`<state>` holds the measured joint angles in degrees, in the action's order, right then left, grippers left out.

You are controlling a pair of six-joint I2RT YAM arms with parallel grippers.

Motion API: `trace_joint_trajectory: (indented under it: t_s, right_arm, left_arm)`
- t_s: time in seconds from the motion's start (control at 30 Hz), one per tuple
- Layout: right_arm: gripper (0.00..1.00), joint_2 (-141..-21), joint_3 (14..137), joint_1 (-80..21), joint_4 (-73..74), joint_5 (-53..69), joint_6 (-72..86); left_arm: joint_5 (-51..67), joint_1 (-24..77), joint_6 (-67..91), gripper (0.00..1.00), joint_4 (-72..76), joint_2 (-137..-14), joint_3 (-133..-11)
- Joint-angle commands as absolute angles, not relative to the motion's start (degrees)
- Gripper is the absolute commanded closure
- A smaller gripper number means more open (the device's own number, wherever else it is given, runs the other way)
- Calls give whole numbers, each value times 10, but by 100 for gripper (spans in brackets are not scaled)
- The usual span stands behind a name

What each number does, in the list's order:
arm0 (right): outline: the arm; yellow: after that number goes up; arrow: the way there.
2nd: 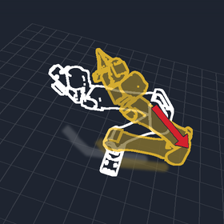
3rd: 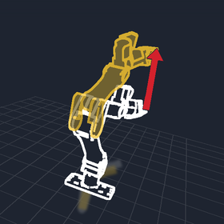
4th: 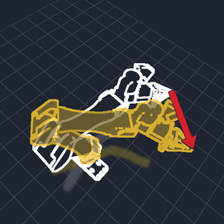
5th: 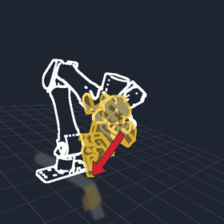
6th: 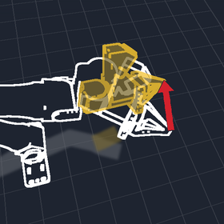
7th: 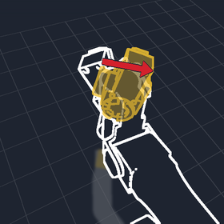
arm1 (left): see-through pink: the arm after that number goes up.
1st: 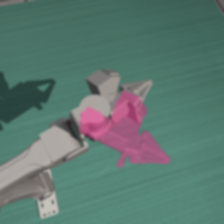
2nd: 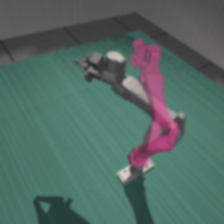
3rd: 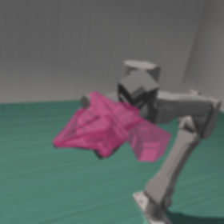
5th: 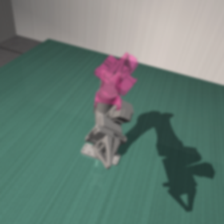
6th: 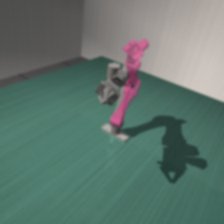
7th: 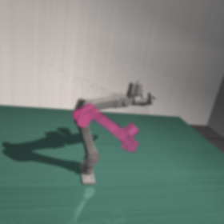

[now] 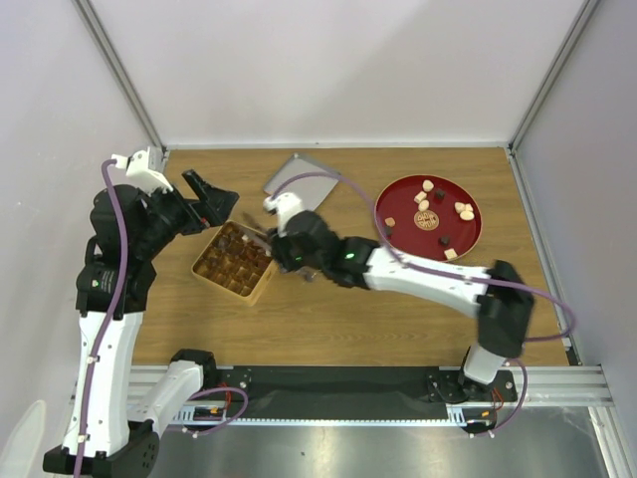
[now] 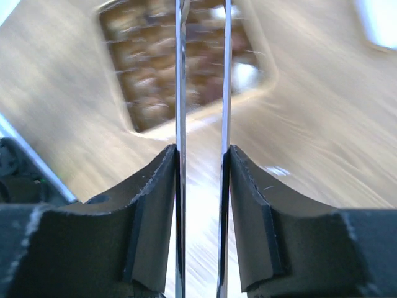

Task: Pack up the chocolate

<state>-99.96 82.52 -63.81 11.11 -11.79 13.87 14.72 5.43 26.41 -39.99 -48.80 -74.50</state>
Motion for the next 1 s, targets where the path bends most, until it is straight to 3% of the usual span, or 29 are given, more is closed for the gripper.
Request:
trace_joint_trajectory:
  t_s: [0.0, 0.13, 0.27, 0.53, 0.97]
  right_arm:
    - [58, -900, 775, -579, 152, -168, 155]
    - [59, -788, 690, -499, 201, -191, 163]
    - [58, -748, 656, -392, 281, -190, 156]
    - [58, -796, 637, -208, 309, -184, 171]
    - [55, -882, 655, -156, 248, -170, 163]
  left_arm:
    - [177, 52, 266, 0, -386, -483, -765]
    - [178, 52, 265, 0, -384, -480, -753]
    - [181, 52, 265, 0, -377, -477, -742]
    - [197, 52, 273, 0, -363, -483, -724]
    - [188, 52, 270, 0, -353, -493, -712]
